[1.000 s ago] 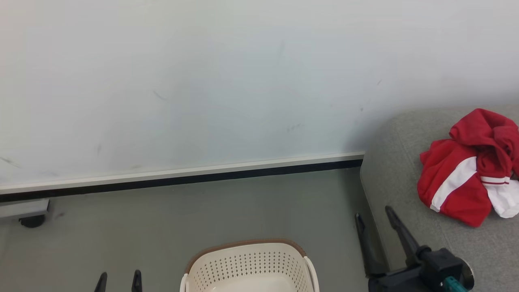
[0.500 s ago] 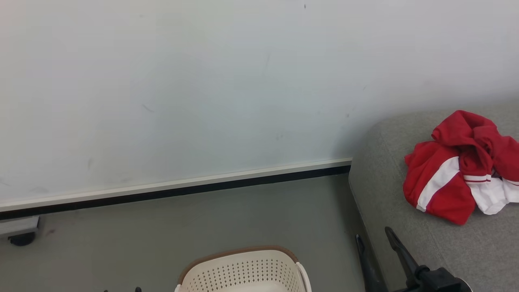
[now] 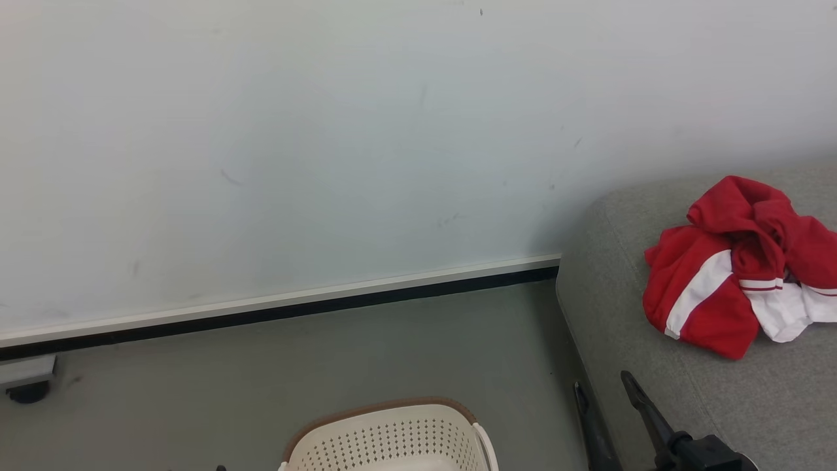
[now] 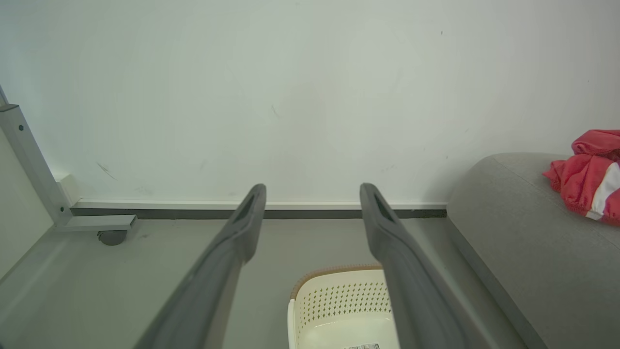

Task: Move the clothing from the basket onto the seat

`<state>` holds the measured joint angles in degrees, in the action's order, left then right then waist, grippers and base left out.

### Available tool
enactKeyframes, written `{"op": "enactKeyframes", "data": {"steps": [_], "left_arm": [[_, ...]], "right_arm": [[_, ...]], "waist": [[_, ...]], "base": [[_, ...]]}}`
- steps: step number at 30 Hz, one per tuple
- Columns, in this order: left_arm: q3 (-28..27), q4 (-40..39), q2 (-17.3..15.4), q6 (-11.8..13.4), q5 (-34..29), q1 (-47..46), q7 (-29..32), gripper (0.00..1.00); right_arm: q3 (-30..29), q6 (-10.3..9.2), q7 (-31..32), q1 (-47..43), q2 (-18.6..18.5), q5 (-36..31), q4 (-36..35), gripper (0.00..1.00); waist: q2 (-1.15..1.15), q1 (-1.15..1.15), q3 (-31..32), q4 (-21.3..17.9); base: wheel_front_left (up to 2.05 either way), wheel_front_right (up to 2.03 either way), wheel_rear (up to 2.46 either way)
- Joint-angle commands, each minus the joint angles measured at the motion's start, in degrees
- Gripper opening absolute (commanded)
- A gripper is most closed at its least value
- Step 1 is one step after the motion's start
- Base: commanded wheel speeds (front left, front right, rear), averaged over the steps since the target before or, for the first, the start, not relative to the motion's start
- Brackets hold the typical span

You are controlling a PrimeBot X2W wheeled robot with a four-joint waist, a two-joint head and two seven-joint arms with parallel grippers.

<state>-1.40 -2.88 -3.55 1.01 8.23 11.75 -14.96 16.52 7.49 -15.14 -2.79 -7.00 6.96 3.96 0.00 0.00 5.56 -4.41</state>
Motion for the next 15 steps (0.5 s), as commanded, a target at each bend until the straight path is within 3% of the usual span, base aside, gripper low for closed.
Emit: {"op": "enactKeyframes", "data": {"steps": [1, 15], "left_arm": [[-0.3, 0.2, 0.1, -0.3, -0.4, 1.0, -0.2, 1.00], [-0.7, 0.8, 0.6, -1.3, -0.3, 1.2, -0.2, 1.00]], "right_arm": [[0.1, 0.00, 0.0, 0.1, -0.2, -0.3, 0.0, 1.00], [0.3, 0.00, 0.0, -0.1, -0.5, -0.2, 0.6, 1.00]], "waist": [[0.00, 0.00, 0.0, -0.1], [0.00, 0.00, 0.1, -0.5]], "base": [[0.00, 0.00, 0.00], [0.00, 0.00, 0.00]]}}
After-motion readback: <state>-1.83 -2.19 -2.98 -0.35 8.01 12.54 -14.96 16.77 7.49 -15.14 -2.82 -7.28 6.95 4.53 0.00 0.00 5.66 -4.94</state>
